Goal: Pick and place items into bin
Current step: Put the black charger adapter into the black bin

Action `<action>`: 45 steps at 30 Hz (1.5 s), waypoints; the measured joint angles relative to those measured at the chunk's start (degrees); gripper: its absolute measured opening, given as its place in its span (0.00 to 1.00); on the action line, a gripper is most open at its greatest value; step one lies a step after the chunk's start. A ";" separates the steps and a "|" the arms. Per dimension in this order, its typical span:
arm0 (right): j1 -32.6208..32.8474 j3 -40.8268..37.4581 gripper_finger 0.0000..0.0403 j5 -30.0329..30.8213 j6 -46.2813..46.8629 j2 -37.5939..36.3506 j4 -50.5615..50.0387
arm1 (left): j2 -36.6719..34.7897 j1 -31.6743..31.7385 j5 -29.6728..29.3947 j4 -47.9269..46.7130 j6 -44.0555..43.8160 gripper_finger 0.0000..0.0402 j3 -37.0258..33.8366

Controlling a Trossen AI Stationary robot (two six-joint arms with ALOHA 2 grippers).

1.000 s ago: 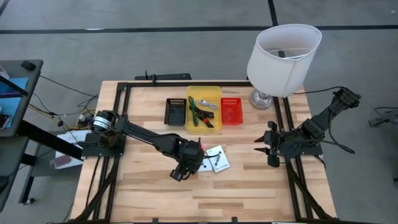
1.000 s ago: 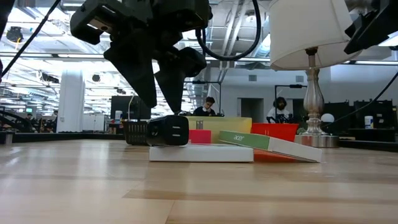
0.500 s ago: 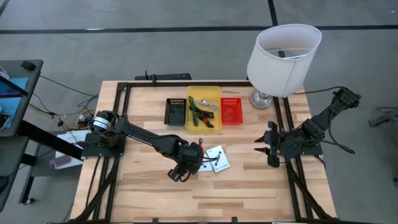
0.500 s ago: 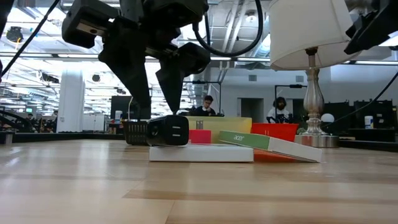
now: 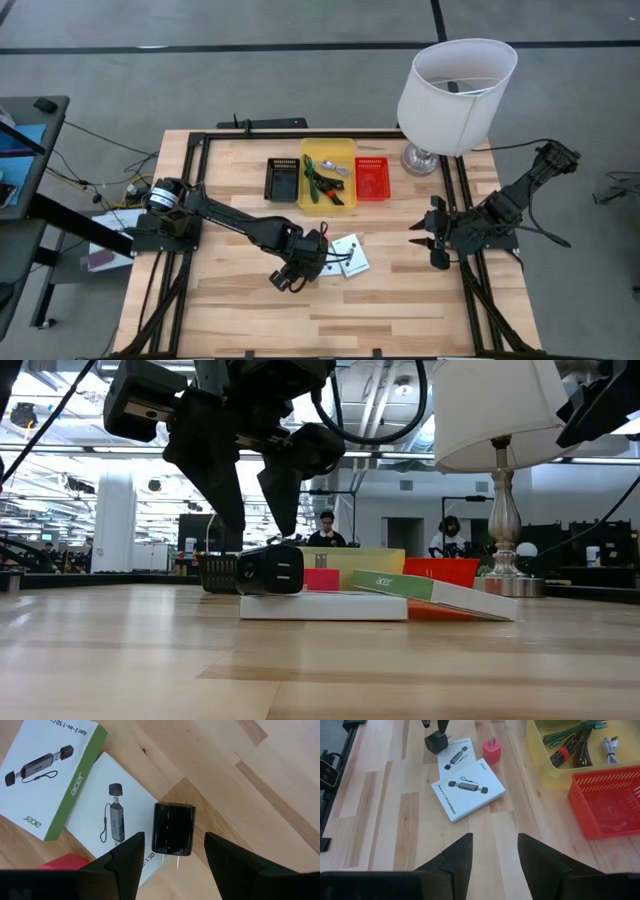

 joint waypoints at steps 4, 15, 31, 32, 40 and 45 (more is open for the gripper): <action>0.00 0.00 0.37 -0.02 0.00 0.00 0.00 | 0.00 0.00 -0.02 0.07 0.34 0.50 0.00; 0.00 0.00 0.37 -0.04 -0.01 0.00 0.01 | -0.02 -0.70 -2.34 0.80 2.17 0.50 0.00; 0.00 0.02 0.37 -0.06 -0.02 -0.02 -0.02 | 1.56 -1.31 -3.74 0.08 1.73 0.50 0.11; 0.00 0.02 0.37 -0.06 0.00 -0.03 -0.11 | 1.97 -1.34 -3.63 0.42 1.70 0.50 0.40; 0.00 0.04 0.38 -0.06 -0.01 -0.03 -0.74 | 2.10 -1.28 -4.32 -0.05 1.63 0.50 0.61; -0.02 0.04 0.37 -0.06 -0.02 -0.01 -1.07 | 2.10 -1.31 -4.08 -0.04 1.64 0.50 0.61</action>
